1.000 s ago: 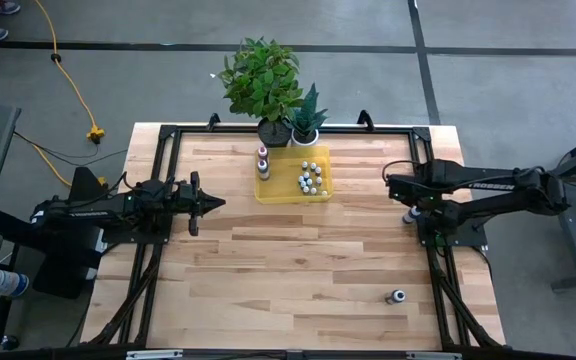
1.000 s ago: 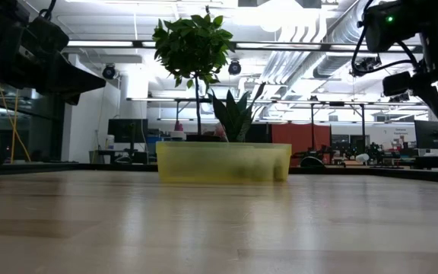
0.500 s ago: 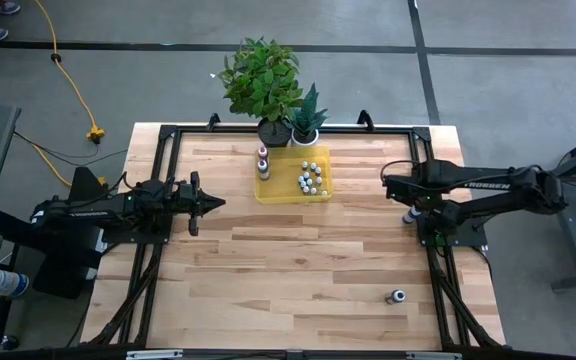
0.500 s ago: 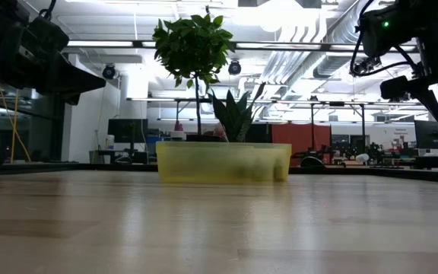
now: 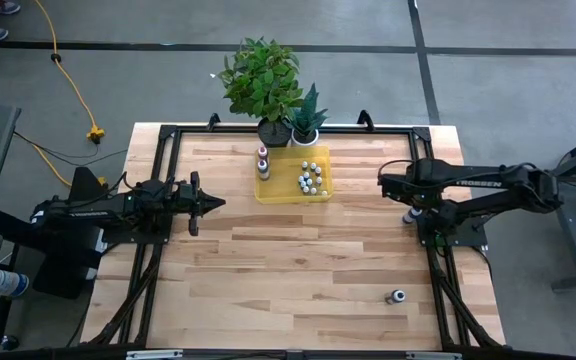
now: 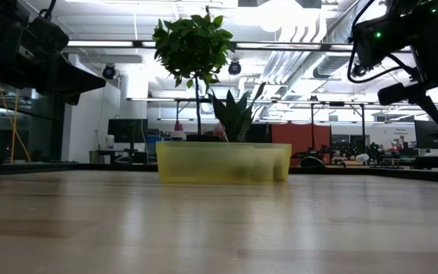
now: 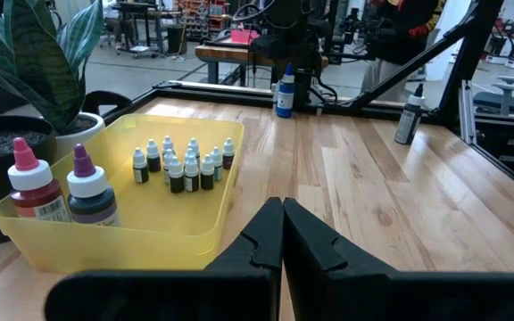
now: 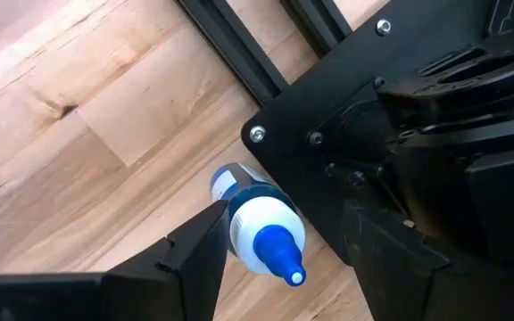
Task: Pick & Place food coloring
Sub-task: Put the large blue food coloring bottle into the yellow bin
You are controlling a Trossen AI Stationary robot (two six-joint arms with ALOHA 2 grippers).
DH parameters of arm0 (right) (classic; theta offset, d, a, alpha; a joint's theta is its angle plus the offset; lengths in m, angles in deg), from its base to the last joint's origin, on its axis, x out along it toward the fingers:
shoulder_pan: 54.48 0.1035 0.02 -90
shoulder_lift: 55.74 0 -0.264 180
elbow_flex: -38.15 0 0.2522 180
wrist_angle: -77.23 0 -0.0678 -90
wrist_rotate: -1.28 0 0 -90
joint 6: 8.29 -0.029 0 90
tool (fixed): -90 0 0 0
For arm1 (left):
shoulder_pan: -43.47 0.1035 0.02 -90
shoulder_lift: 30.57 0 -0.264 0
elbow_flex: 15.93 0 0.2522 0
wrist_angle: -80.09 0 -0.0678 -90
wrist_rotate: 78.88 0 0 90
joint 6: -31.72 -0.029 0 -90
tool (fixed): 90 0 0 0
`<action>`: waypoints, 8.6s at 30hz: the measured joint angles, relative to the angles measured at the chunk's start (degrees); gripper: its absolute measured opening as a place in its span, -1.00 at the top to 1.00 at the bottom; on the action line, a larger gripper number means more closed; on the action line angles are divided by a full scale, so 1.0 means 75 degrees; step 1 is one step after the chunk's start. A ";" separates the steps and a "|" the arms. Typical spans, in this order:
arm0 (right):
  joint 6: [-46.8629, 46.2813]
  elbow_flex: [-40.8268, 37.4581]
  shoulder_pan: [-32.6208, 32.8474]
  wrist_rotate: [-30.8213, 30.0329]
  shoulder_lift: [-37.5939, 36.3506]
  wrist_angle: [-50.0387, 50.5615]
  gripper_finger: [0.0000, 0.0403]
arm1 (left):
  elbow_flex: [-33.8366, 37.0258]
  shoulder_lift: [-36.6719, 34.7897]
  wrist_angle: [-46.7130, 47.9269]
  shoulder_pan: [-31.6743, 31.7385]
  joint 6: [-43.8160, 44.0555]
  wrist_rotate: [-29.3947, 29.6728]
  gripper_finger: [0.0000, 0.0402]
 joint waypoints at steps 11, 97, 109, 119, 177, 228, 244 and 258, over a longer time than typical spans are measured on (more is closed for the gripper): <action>-0.0122 -0.0058 -0.0021 0.0112 0.0134 -0.0323 -0.04 | 0.0000 0.0000 0.0000 0.0003 -0.0001 -0.0003 1.00; 0.1306 -0.0076 0.1656 -0.0607 -0.1436 -0.0821 0.43 | 0.0000 -0.0001 0.0002 0.0003 -0.0001 0.0015 1.00; 0.3921 0.0625 0.1460 -0.0744 -0.1315 -0.1097 0.43 | 0.0000 0.0000 0.0001 0.0002 0.0000 0.0015 1.00; 0.7434 0.1773 0.0628 -0.0417 -0.0009 -0.2286 0.43 | 0.0000 -0.0003 0.0002 0.0002 0.0000 0.0015 1.00; 1.0276 0.9806 0.0111 -0.0077 0.8883 -0.4830 0.43 | 0.0000 -0.0001 0.0002 0.0003 -0.0001 0.0015 1.00; 1.2176 1.0369 -0.0340 -0.0253 0.9113 -0.3555 0.43 | 0.0000 0.0000 0.0002 0.0000 0.0000 0.0015 1.00; 1.2456 1.0372 -0.0553 -0.0108 0.9093 -0.3829 0.32 | 0.0000 0.0000 0.0002 0.0000 0.0000 0.0015 1.00; 1.2441 1.0388 -0.0562 -0.0959 0.9015 -0.3672 0.30 | 0.0000 0.0000 0.0001 0.0000 0.0000 0.0015 1.00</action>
